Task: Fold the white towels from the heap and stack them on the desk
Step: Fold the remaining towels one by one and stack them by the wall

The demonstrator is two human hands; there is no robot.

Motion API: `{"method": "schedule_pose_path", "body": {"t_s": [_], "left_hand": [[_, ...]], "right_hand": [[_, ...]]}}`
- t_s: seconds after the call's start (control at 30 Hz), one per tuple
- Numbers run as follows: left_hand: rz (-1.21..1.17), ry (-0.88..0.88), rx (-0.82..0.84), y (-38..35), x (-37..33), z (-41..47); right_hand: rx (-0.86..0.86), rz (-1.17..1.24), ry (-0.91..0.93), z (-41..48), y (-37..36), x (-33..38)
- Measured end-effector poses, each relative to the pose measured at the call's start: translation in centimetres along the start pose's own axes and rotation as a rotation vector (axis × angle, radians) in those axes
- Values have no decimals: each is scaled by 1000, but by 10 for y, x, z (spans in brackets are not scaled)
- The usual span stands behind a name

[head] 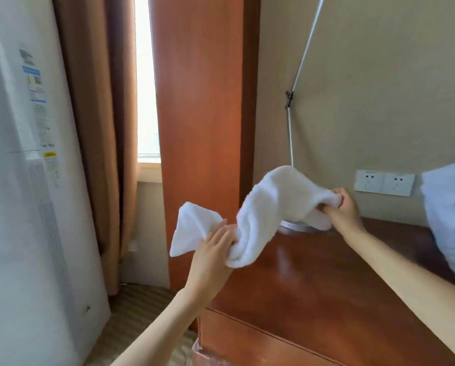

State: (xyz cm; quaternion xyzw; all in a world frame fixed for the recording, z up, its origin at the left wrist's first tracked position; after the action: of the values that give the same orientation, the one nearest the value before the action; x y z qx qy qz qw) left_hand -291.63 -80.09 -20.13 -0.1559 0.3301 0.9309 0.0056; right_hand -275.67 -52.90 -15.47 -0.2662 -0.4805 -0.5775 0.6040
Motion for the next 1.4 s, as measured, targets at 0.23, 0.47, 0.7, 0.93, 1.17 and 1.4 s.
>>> {"method": "schedule_pose_path", "body": {"t_s": [0.23,0.47,0.7,0.93,1.17,1.4], "left_hand": [[139,139,500,-136,-63,-9],[206,72,572,-185,-97,15],[99,112,441,-196,-89,34],[166,417,210,-186,-69,35],[39,-213,199,-183,-109,34],[-10,-339,73,-168,-126,33]], "right_hand": [[10,-723,-291,-30,203,-155],[-119,-513,-47,-66,191,-143],[40,-878,205,-51,142,-136],[-51,-915,242,-33,149,-149],[-31,-973,87,-31,156,-150],[-137,-907,187,-24,160,-135]]}}
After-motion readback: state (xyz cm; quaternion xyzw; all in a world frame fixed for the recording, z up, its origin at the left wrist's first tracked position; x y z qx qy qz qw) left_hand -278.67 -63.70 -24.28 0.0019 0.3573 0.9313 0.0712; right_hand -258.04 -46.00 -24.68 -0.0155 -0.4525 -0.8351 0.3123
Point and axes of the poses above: each hand's wrist, its own z-axis towards the middle knuckle, its own y-axis out of the back of the hand, x = y × z, the point moved 5 cm from there along z, towards the middle knuckle, and after that the axes turned 2 degrees about -y, right-handed, at the moved point
